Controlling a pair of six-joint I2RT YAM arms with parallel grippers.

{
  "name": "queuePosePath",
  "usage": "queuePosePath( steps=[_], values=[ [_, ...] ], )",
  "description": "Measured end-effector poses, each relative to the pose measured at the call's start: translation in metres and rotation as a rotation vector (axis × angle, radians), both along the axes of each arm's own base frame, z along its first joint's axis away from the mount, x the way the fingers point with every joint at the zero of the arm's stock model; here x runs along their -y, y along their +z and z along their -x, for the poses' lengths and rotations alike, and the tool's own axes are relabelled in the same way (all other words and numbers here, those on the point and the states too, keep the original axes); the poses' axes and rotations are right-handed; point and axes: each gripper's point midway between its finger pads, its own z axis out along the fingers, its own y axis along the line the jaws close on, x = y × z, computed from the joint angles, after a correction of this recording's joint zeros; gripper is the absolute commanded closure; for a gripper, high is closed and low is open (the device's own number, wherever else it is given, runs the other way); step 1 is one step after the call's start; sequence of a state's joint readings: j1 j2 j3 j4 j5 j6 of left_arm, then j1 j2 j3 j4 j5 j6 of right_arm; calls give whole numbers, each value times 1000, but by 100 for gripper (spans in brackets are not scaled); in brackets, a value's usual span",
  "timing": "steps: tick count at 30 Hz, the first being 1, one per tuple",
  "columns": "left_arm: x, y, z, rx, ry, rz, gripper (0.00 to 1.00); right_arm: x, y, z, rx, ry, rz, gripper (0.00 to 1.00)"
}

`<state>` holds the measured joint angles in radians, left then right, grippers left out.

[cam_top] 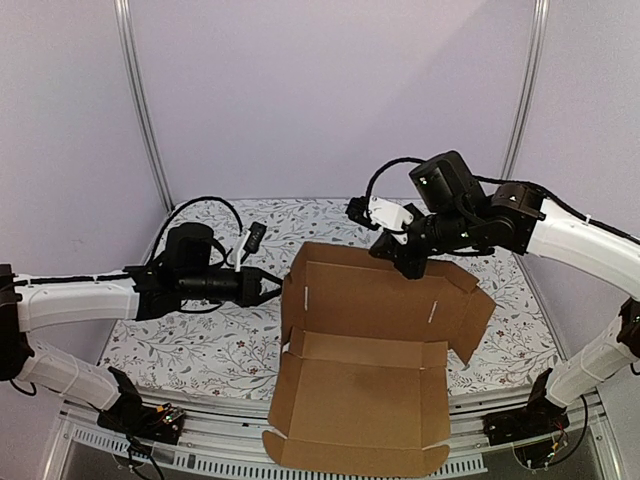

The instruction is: Fold the paper box

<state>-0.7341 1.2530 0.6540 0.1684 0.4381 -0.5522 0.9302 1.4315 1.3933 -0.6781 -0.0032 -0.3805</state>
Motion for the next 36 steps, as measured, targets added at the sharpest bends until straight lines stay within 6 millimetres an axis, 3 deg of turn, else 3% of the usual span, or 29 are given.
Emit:
queuePosePath(
  steps=[6,13,19,24,32,36],
  values=[
    [5,2,-5,-7,-1,-9,100,3,-3,-13,23,-74,11,100],
    [5,-16,-3,-56,-8,-48,100,7,-24,-18,27,-105,38,100],
    [8,-16,2,-83,-31,-36,100,8,-40,-19,30,-112,47,100],
    [11,-14,3,-92,-43,-29,100,7,-39,-22,43,-118,37,100],
    [11,-22,4,-106,-45,-35,100,8,-43,-12,73,-84,39,100],
    [7,-35,11,-130,-51,-48,100,7,-48,-3,103,-47,56,100]
  ],
)
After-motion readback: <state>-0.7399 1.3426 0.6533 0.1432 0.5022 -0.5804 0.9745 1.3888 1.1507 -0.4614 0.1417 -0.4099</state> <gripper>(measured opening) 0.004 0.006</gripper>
